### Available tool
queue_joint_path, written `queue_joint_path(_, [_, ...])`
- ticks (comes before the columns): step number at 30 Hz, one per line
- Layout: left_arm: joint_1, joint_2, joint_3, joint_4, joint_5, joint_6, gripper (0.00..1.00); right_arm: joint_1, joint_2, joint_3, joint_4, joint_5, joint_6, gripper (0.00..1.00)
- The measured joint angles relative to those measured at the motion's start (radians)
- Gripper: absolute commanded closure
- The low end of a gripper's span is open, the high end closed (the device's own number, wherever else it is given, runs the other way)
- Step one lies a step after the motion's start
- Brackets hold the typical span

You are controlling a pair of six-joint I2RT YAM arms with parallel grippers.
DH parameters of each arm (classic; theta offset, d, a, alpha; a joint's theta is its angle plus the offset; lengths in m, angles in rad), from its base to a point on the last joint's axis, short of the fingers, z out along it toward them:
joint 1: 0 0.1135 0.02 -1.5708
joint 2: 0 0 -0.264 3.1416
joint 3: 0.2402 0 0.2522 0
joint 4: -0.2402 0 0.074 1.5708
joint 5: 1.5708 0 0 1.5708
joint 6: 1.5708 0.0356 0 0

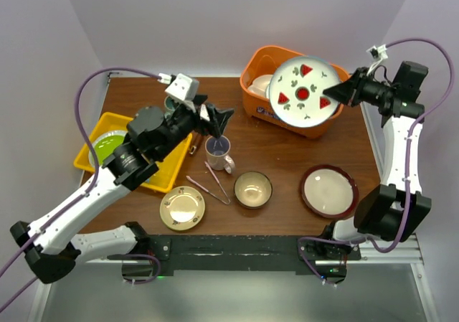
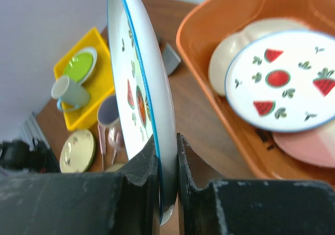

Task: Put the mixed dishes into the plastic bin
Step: Place the plate in the plastic bin.

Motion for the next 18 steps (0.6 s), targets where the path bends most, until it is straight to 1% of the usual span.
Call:
queue_joint_path(3, [0.0,-0.089,-0.098,-0.035,-0.027,0.0,0.07,0.001,0.01,0.007,0.157,0.024,0.163,1.0])
queue_joint_path(7, [0.0,-0.179,-0.208,-0.09,-0.054,-0.008,0.07,0.008,0.063,0.048,0.274,0.071,0.304,1.0])
queue_joint_path(11, [0.0,-0.256,-0.291,-0.143,-0.077,-0.028,0.06,0.026,0.128,0.078,0.337,0.164,0.393,1.0])
queue_joint_path(18, [0.0,-0.364,-0.382,-0.187,-0.11,-0.087,0.06,0.09,0.232,0.096,0.353,0.383,0.5,1.0])
